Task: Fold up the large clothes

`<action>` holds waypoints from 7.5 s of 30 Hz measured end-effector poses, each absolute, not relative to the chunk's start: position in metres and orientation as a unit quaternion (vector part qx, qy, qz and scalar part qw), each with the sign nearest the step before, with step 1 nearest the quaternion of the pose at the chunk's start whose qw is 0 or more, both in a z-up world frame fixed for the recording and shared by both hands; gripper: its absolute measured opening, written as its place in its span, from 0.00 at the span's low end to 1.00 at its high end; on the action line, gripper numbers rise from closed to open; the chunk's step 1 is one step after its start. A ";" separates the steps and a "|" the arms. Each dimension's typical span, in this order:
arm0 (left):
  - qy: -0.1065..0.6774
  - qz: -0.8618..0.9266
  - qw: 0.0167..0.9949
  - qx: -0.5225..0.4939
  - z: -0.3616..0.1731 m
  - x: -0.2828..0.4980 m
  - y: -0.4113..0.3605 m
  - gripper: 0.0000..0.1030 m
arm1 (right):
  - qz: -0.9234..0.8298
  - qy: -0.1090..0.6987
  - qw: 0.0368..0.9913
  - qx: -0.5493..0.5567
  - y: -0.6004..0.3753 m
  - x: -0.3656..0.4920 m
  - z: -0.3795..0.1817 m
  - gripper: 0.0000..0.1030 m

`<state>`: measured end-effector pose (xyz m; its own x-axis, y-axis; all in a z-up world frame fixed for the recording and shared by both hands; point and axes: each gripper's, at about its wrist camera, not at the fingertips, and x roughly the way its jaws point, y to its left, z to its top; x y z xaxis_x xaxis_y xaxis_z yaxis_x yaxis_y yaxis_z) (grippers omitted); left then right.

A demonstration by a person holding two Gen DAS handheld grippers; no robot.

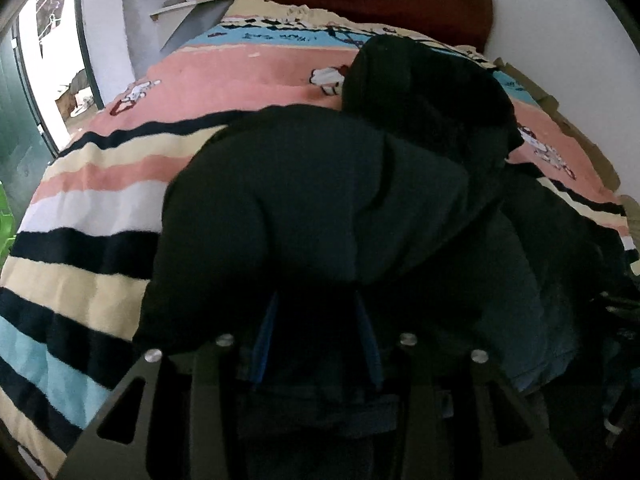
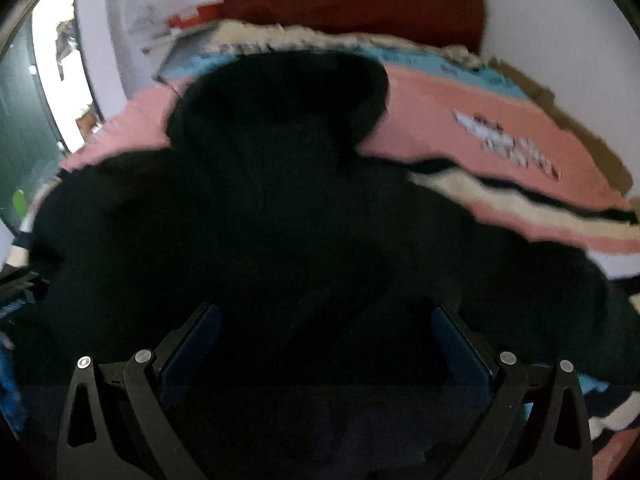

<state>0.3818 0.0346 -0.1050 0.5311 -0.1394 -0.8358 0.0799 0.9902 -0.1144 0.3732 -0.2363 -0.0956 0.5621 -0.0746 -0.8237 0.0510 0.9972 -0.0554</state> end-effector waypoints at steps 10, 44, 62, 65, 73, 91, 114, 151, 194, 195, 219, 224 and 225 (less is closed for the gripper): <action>0.486 -0.047 0.873 -0.026 -0.086 0.366 0.029 0.40 | -0.060 0.482 0.874 0.028 -0.280 0.356 -0.095 0.99; 0.475 -0.041 0.875 -0.089 -0.029 0.252 0.035 0.42 | -0.349 0.407 0.828 0.162 -0.642 0.229 -0.023 0.99; 0.500 -0.017 0.860 -0.100 -0.055 0.257 0.039 0.42 | -0.312 0.426 0.804 0.273 -0.702 0.225 -0.105 0.52; 0.499 -0.018 0.860 -0.105 -0.055 0.256 0.040 0.42 | -0.294 0.418 0.814 0.276 -0.698 0.228 -0.094 0.32; 0.483 -0.022 0.867 -0.123 -0.044 0.248 0.053 0.42 | -0.278 0.406 0.843 0.218 -0.658 0.233 -0.042 0.22; 0.453 -0.017 0.877 -0.157 -0.022 0.211 0.104 0.42 | -0.169 0.350 0.915 0.109 -0.487 0.278 0.089 0.18; 0.444 0.017 0.878 -0.179 -0.029 0.186 0.162 0.42 | 0.085 0.354 0.931 0.010 -0.164 0.330 0.096 0.17; 0.422 0.031 0.897 -0.128 0.024 0.181 0.138 0.42 | 0.117 0.432 0.892 -0.067 -0.062 0.295 0.016 0.73; 0.451 -0.067 0.890 0.015 -0.104 0.365 -0.060 0.54 | 0.008 0.473 0.880 0.047 -0.314 0.374 -0.108 0.89; 0.451 -0.065 0.890 0.018 -0.105 0.366 -0.061 0.54 | 0.008 0.475 0.878 0.049 -0.314 0.375 -0.112 0.90; 0.462 -0.061 0.884 0.044 -0.094 0.337 -0.034 0.60 | 0.050 0.488 0.871 -0.021 -0.251 0.343 -0.088 0.89; 0.462 -0.062 0.884 0.031 -0.108 0.341 -0.032 0.61 | 0.041 0.503 0.863 -0.036 -0.248 0.349 -0.113 0.91; 0.462 -0.062 0.884 0.031 -0.110 0.341 -0.032 0.61 | 0.041 0.504 0.862 -0.036 -0.248 0.350 -0.115 0.91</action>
<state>0.3412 -0.0322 -0.1095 0.5652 -0.0815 -0.8209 0.1381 0.9904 -0.0033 0.3496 -0.2482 -0.1155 0.4884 0.0339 -0.8720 -0.1060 0.9941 -0.0208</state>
